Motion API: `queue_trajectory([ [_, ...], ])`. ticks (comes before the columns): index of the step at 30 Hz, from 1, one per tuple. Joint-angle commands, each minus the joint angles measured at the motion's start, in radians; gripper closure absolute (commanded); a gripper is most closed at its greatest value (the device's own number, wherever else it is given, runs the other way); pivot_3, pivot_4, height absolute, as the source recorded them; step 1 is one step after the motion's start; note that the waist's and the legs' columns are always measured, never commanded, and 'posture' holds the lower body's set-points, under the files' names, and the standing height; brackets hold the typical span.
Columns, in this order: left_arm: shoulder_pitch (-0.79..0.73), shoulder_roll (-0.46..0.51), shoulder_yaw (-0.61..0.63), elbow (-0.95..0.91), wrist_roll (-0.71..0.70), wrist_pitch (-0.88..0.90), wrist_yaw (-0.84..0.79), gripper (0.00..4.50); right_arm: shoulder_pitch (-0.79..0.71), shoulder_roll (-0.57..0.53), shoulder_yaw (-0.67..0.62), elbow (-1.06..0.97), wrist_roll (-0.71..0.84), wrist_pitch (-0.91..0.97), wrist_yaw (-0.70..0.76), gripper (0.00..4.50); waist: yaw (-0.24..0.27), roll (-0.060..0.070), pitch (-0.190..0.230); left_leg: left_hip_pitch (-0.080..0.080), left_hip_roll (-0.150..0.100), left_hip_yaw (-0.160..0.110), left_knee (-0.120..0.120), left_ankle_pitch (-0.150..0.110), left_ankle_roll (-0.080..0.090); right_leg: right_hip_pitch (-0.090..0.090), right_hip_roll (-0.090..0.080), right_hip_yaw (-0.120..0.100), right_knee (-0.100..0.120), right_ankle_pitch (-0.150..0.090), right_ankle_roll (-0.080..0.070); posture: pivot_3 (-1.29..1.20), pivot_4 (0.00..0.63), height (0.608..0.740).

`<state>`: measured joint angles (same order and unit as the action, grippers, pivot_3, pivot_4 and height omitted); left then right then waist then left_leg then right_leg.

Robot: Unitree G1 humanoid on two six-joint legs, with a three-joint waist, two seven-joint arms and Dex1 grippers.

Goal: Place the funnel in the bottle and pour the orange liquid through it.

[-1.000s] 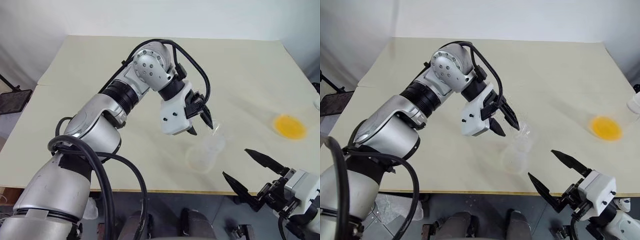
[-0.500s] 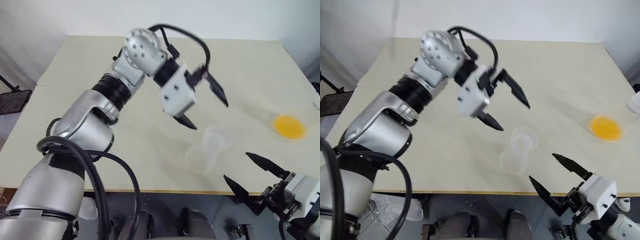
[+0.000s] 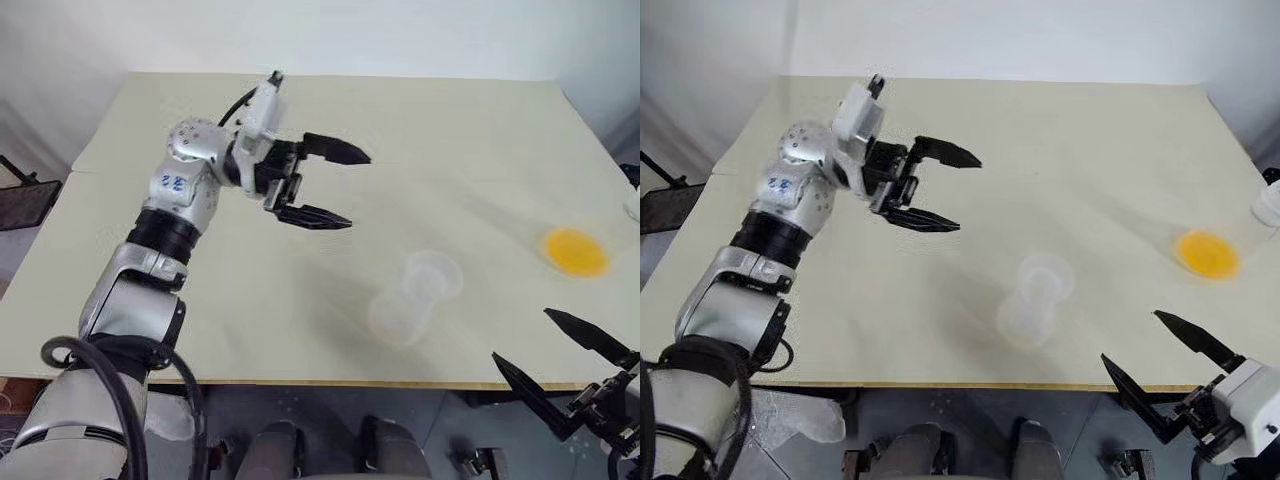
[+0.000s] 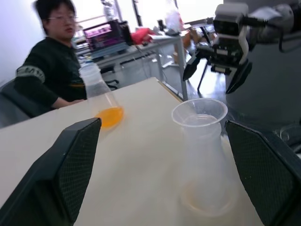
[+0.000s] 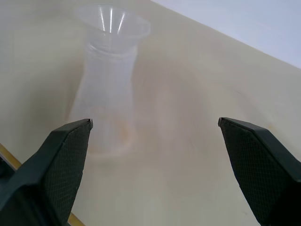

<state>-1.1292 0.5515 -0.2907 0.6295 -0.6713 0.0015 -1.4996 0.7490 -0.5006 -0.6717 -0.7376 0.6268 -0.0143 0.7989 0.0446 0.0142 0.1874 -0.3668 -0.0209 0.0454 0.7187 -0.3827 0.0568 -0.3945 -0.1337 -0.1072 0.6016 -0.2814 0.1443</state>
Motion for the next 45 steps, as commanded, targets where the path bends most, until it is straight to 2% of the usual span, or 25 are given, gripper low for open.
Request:
queue_trajectory([
  [1,0.124,0.023,0.057,-0.061,0.081,-0.031,-0.004,0.04,-0.019,0.000,-0.060,0.029,0.015,0.003,-0.031,0.00,-0.002,0.001,0.000,0.001,0.000,0.000,0.000,0.000,0.000,0.000,0.000,0.000,0.000,0.000,0.000,0.00,0.150,0.740],
  [7,0.333,0.029,0.085,-0.210,0.149,0.034,0.022,0.04,-0.008,0.103,-0.081,0.020,-0.028,0.026,-0.174,0.00,0.010,0.001,0.000,-0.002,-0.001,-0.004,0.002,0.000,-0.001,0.000,0.000,0.001,0.001,0.000,0.000,0.00,0.150,0.740],
  [12,0.423,-0.039,0.119,-0.360,0.134,0.106,0.109,0.04,0.061,0.202,-0.092,-0.046,-0.023,0.086,-0.302,0.00,0.005,0.002,-0.001,-0.001,-0.001,-0.005,0.001,0.000,-0.001,0.000,0.000,0.002,0.003,0.000,0.000,0.00,0.150,0.740],
  [16,0.466,-0.090,0.131,-0.448,0.142,0.144,0.173,0.04,0.019,0.241,-0.090,-0.052,-0.046,0.102,-0.413,0.00,0.002,0.006,-0.004,0.002,-0.001,-0.005,0.000,0.000,-0.003,0.000,0.000,0.003,0.005,0.000,0.000,0.00,0.150,0.740],
  [19,0.492,-0.108,0.132,-0.511,0.145,0.177,0.202,0.04,-0.049,0.210,-0.103,-0.022,-0.066,0.133,-0.476,0.00,-0.007,0.006,-0.004,0.002,-0.001,-0.003,0.000,0.000,-0.003,0.000,0.000,0.004,0.005,0.000,0.000,0.00,0.150,0.740],
  [23,0.527,-0.133,0.122,-0.583,0.151,0.206,0.246,0.04,-0.247,0.102,-0.131,0.122,-0.061,0.215,-0.564,0.00,-0.020,0.006,-0.004,0.004,-0.001,-0.003,-0.001,0.000,-0.003,0.001,0.000,0.005,0.005,0.000,0.000,0.00,0.150,0.740],
  [30,0.592,-0.127,0.123,-0.692,0.141,0.280,0.278,0.04,-0.477,-0.078,-0.101,0.330,-0.049,0.325,-0.518,0.00,-0.019,0.009,-0.006,0.005,0.000,-0.002,-0.002,0.000,-0.003,0.002,0.000,0.004,0.005,0.000,-0.001,0.00,0.150,0.740],
  [38,0.603,-0.116,0.142,-0.710,0.144,0.305,0.301,0.04,-0.669,-0.162,-0.084,0.482,-0.035,0.374,-0.476,0.00,-0.020,0.009,-0.006,0.005,0.000,-0.002,-0.002,0.000,-0.003,0.002,0.000,0.004,0.005,0.000,-0.001,0.00,0.150,0.740],
  [41,0.614,-0.110,0.143,-0.716,0.147,0.302,0.305,0.04,-0.794,-0.206,-0.051,0.648,-0.059,0.350,-0.438,0.00,-0.023,0.009,-0.006,0.005,0.000,-0.001,-0.002,0.000,-0.003,0.002,0.000,0.005,0.004,0.000,-0.001,0.00,0.150,0.740],
  [45,0.627,-0.108,0.145,-0.736,0.142,0.308,0.313,0.04,-0.878,-0.239,-0.040,0.737,-0.074,0.335,-0.406,0.00,-0.018,0.010,-0.005,0.005,0.000,-0.002,-0.003,0.000,-0.003,0.002,0.000,0.004,0.004,0.000,-0.001,0.00,0.150,0.740],
])
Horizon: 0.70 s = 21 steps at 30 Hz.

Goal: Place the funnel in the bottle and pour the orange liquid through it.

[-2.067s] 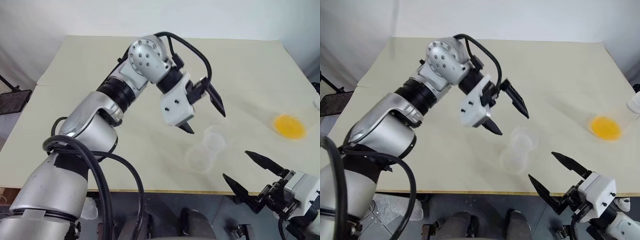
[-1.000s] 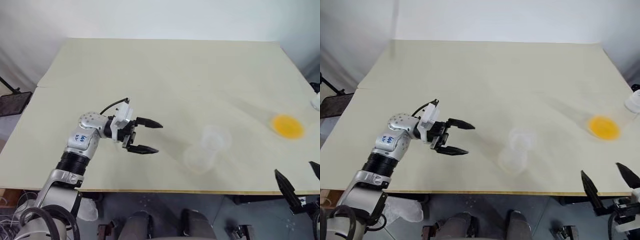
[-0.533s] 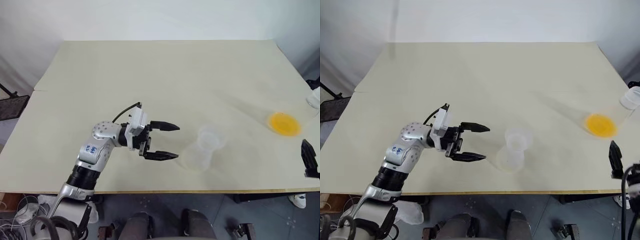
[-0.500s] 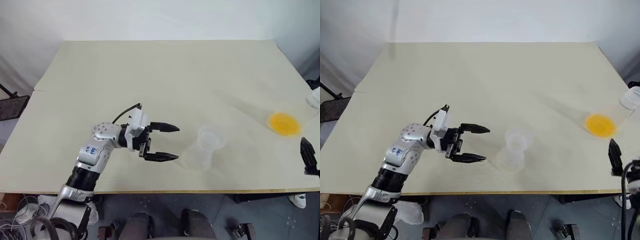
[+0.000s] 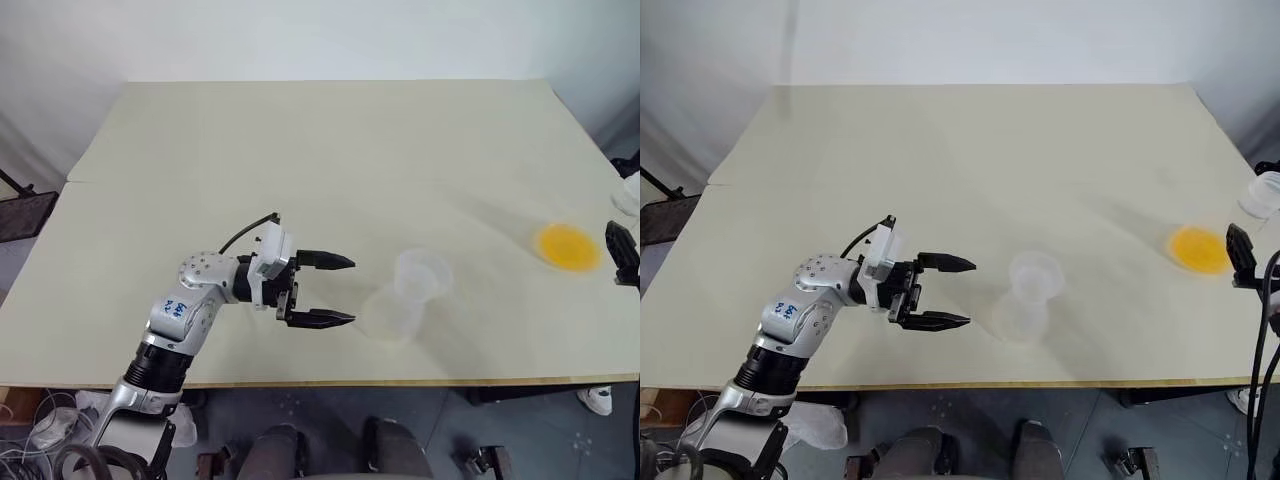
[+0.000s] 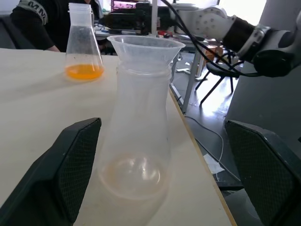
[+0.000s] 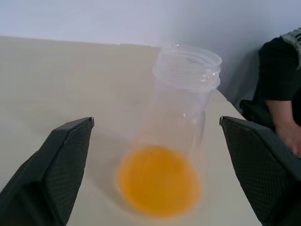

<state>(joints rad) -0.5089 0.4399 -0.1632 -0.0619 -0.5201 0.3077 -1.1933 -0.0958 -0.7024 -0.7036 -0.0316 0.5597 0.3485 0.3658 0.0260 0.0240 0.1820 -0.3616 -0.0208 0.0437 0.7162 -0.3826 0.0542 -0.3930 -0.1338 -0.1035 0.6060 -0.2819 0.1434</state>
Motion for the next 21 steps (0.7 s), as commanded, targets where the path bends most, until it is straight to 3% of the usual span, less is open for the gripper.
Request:
queue_trajectory([
  [1,0.012,0.003,0.018,-0.051,-0.012,0.004,0.009,0.04,-0.055,-0.044,-0.001,0.053,-0.011,-0.030,0.037,0.00,-0.001,0.000,0.000,0.000,0.000,-0.001,0.000,0.000,0.000,0.000,0.000,0.000,0.000,0.000,0.000,0.00,0.150,0.740],
  [16,0.055,0.017,0.027,-0.105,-0.021,0.012,0.014,0.04,-0.184,-0.064,0.040,0.222,-0.088,-0.111,0.079,0.00,-0.003,0.000,0.000,-0.001,0.000,0.000,0.000,0.000,0.000,0.000,0.000,0.000,-0.001,0.000,0.000,0.00,0.150,0.740],
  [21,0.052,0.019,0.028,-0.108,-0.021,0.014,0.015,0.04,-0.285,-0.087,0.076,0.366,-0.126,-0.161,0.095,0.00,-0.005,0.000,0.000,-0.001,0.000,0.001,0.000,0.000,0.000,0.000,0.000,0.000,-0.002,0.000,0.000,0.00,0.150,0.740],
])
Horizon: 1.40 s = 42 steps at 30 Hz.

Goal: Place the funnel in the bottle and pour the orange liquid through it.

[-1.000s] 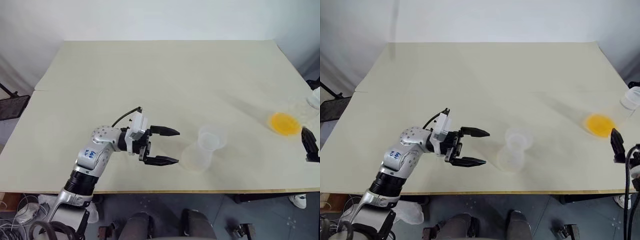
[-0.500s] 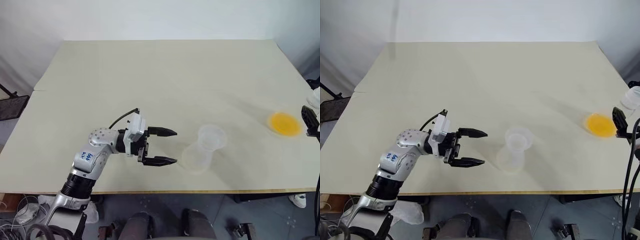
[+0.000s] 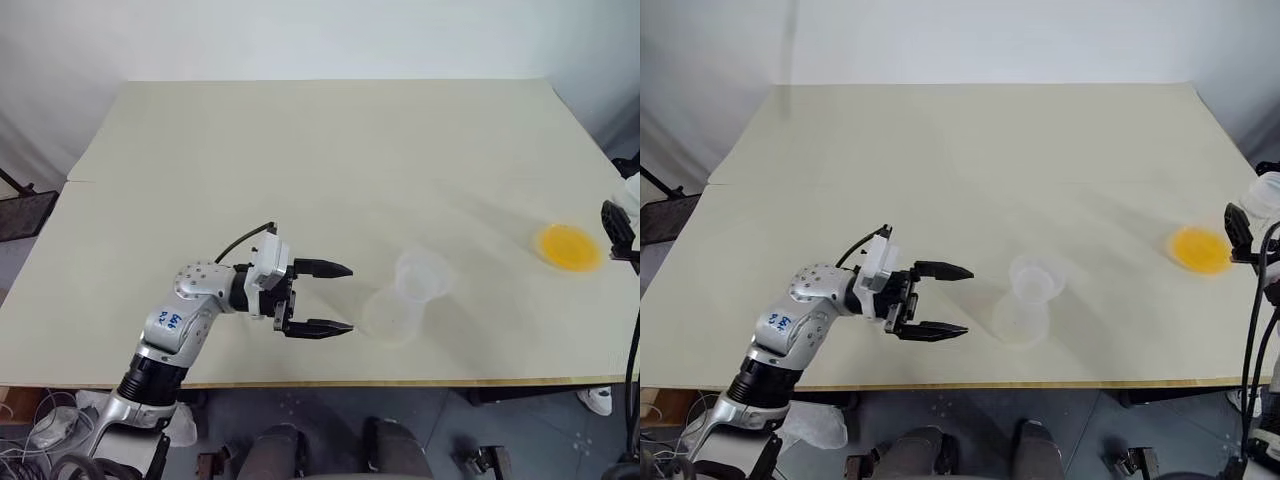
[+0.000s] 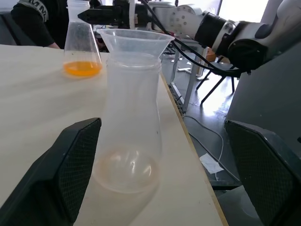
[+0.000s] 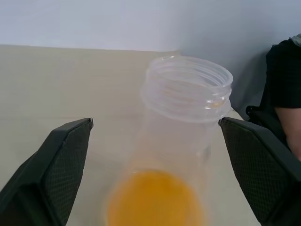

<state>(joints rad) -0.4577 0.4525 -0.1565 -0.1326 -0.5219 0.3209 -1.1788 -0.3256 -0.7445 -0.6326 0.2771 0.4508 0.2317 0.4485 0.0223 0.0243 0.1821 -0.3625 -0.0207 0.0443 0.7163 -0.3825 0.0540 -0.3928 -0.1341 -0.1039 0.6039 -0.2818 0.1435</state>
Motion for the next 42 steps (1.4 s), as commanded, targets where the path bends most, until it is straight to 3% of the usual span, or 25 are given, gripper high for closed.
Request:
queue_trajectory([
  [1,0.001,0.008,0.023,-0.038,-0.020,0.002,0.001,0.04,-0.084,-0.051,0.016,0.093,-0.027,-0.052,0.012,0.00,-0.003,0.001,0.000,0.000,0.000,0.000,0.000,0.000,0.000,0.000,0.000,0.000,0.000,0.000,0.000,0.00,0.150,0.740],
  [15,0.007,0.012,0.029,-0.041,-0.020,0.007,0.014,0.04,-0.248,-0.075,0.071,0.359,-0.097,-0.176,0.002,0.00,-0.002,0.001,0.001,-0.003,0.000,0.000,0.000,0.000,0.000,-0.001,0.000,-0.001,-0.003,0.000,0.000,0.00,0.150,0.740],
  [18,0.004,0.010,0.028,-0.035,-0.017,0.003,0.014,0.00,-0.261,-0.076,0.063,0.375,-0.093,-0.183,-0.003,0.56,-0.002,0.001,0.001,-0.004,0.000,-0.001,0.000,0.000,0.000,-0.001,0.000,-0.001,-0.004,0.000,0.000,0.00,0.150,0.740],
  [22,-0.001,0.005,0.026,-0.025,-0.013,-0.002,0.014,0.00,-0.248,-0.074,0.052,0.357,-0.077,-0.183,0.004,1.89,-0.001,0.001,0.001,-0.004,0.000,-0.001,0.000,0.000,-0.001,-0.001,0.000,-0.002,-0.004,0.000,0.000,0.00,0.150,0.740],
  [26,-0.002,0.003,0.023,-0.019,-0.011,-0.006,0.010,0.00,-0.223,-0.073,0.043,0.322,-0.061,-0.167,0.005,2.05,-0.001,0.001,0.001,-0.005,0.000,-0.002,0.000,0.000,-0.001,-0.001,0.000,-0.002,-0.005,0.000,0.000,0.00,0.150,0.740],
  [30,-0.005,0.001,0.018,-0.011,-0.010,-0.011,0.003,0.00,-0.174,-0.060,0.028,0.193,-0.025,-0.127,-0.002,2.05,-0.001,0.001,0.001,-0.006,0.000,-0.002,0.000,0.000,-0.001,-0.001,0.000,-0.003,-0.006,0.000,0.000,0.00,0.150,0.740],
  [42,-0.058,-0.011,0.013,0.076,-0.007,-0.040,-0.076,0.00,0.153,-0.008,0.057,-0.745,0.045,0.242,-0.156,2.05,0.007,0.003,0.001,-0.006,0.001,-0.004,0.000,0.001,-0.001,-0.001,0.001,-0.003,-0.006,0.000,0.000,0.00,0.150,0.740],
])
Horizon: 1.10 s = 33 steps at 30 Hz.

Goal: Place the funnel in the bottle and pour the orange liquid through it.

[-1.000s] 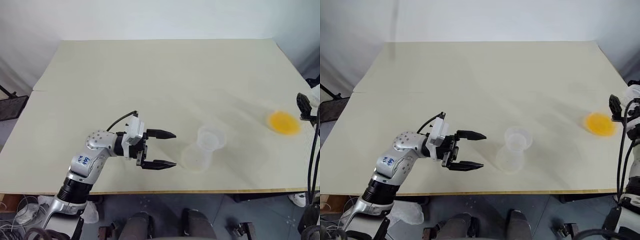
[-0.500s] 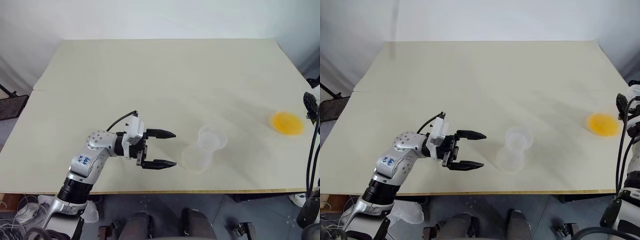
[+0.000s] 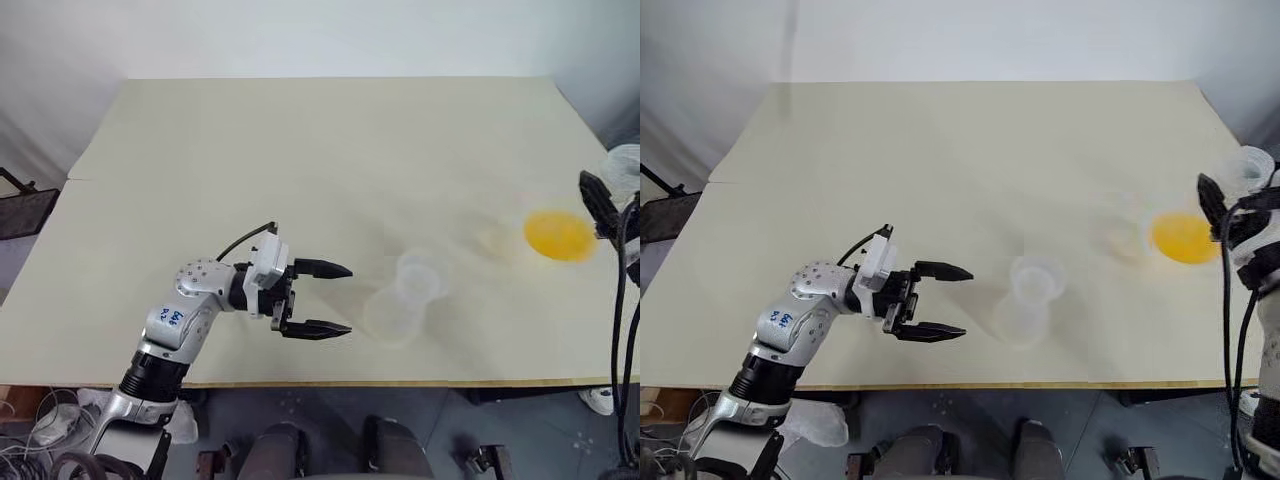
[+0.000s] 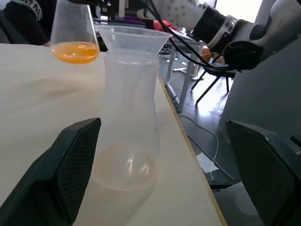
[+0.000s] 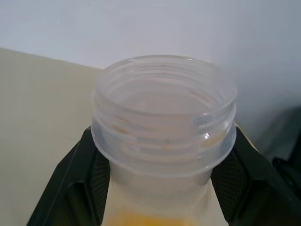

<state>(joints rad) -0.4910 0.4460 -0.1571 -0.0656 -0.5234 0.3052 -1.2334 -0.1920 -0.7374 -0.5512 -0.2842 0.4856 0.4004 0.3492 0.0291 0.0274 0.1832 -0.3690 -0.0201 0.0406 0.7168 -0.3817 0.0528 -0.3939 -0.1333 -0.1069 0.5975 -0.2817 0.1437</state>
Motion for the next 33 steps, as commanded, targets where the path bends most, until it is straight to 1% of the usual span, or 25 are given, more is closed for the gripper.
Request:
queue_trajectory([
  [1,-0.032,-0.005,0.014,0.025,-0.003,-0.031,-0.029,0.00,0.038,-0.016,-0.028,-0.257,0.010,0.111,-0.078,2.05,0.000,0.000,0.000,0.000,0.000,0.000,0.000,0.000,0.000,0.000,0.000,0.000,-0.001,0.000,0.000,0.00,0.150,0.740],
  [3,-0.048,-0.005,0.016,0.067,0.006,-0.051,-0.048,0.00,0.075,-0.027,-0.020,-0.387,-0.014,0.183,-0.116,2.05,0.000,0.000,0.000,0.000,-0.001,0.000,0.000,0.000,0.000,0.000,0.000,0.000,0.000,0.000,0.000,0.00,0.150,0.740],
  [6,-0.077,-0.010,0.019,0.135,0.010,-0.076,-0.081,0.00,0.155,-0.070,0.034,-0.557,-0.122,0.230,-0.134,2.05,0.000,0.000,0.000,0.000,-0.001,0.000,0.000,0.000,0.000,0.000,0.000,0.000,-0.001,0.000,0.000,0.00,0.150,0.740],
  [12,-0.126,-0.027,0.015,0.232,0.029,-0.127,-0.130,0.00,0.222,-0.122,0.124,-0.749,-0.277,0.305,-0.154,2.05,-0.002,0.000,0.000,0.000,-0.001,0.000,0.000,0.000,0.000,0.000,0.001,0.000,-0.002,0.000,0.000,0.00,0.150,0.740],
  [15,-0.150,-0.042,0.015,0.279,0.040,-0.154,-0.141,0.00,0.207,-0.163,0.185,-0.763,-0.331,0.288,-0.158,2.05,-0.002,-0.001,0.000,-0.001,-0.001,0.001,0.000,0.000,0.000,0.000,0.001,0.000,-0.002,0.000,0.000,0.00,0.150,0.740],
  [18,-0.164,-0.058,0.013,0.304,0.046,-0.170,-0.151,0.00,0.213,-0.240,0.255,-0.763,-0.442,0.257,-0.143,2.05,-0.002,-0.001,0.001,0.000,-0.001,0.001,0.000,0.000,0.000,0.000,0.001,0.000,-0.002,0.000,0.000,0.00,0.150,0.740],
  [25,-0.172,-0.074,0.018,0.323,0.058,-0.185,-0.160,0.00,0.205,-0.244,0.344,-0.763,-0.581,0.228,-0.123,2.05,-0.002,-0.002,0.001,-0.001,-0.001,0.001,0.000,0.000,0.000,0.000,0.001,-0.001,-0.003,0.000,0.000,0.00,0.150,0.740],
  [26,-0.170,-0.074,0.019,0.320,0.058,-0.185,-0.160,0.00,0.209,-0.250,0.358,-0.763,-0.614,0.211,-0.115,2.05,-0.002,-0.002,0.001,-0.001,-0.001,0.001,0.000,0.000,0.000,0.000,0.001,-0.001,-0.003,0.000,0.000,0.00,0.150,0.740],
  [27,-0.168,-0.075,0.019,0.320,0.061,-0.189,-0.161,0.00,0.224,-0.267,0.372,-0.763,-0.678,0.193,-0.112,2.05,-0.003,-0.002,0.001,-0.001,-0.001,0.001,0.000,0.000,0.000,0.000,0.001,-0.001,-0.003,0.000,0.000,0.00,0.150,0.740],
  [30,-0.168,-0.079,0.016,0.323,0.064,-0.197,-0.166,0.00,0.263,-0.267,0.397,-0.763,-0.797,0.145,-0.098,2.05,-0.002,-0.002,0.001,-0.001,-0.001,0.000,-0.001,0.000,0.000,0.000,0.001,-0.001,-0.003,0.000,0.000,0.00,0.150,0.740],
  [33,-0.170,-0.085,0.015,0.321,0.065,-0.195,-0.160,0.00,0.291,-0.256,0.396,-0.763,-0.865,0.103,-0.061,2.05,-0.002,-0.002,0.001,-0.001,-0.001,0.001,0.000,0.000,0.000,0.000,0.001,-0.001,-0.004,0.000,0.000,0.00,0.150,0.740],
])
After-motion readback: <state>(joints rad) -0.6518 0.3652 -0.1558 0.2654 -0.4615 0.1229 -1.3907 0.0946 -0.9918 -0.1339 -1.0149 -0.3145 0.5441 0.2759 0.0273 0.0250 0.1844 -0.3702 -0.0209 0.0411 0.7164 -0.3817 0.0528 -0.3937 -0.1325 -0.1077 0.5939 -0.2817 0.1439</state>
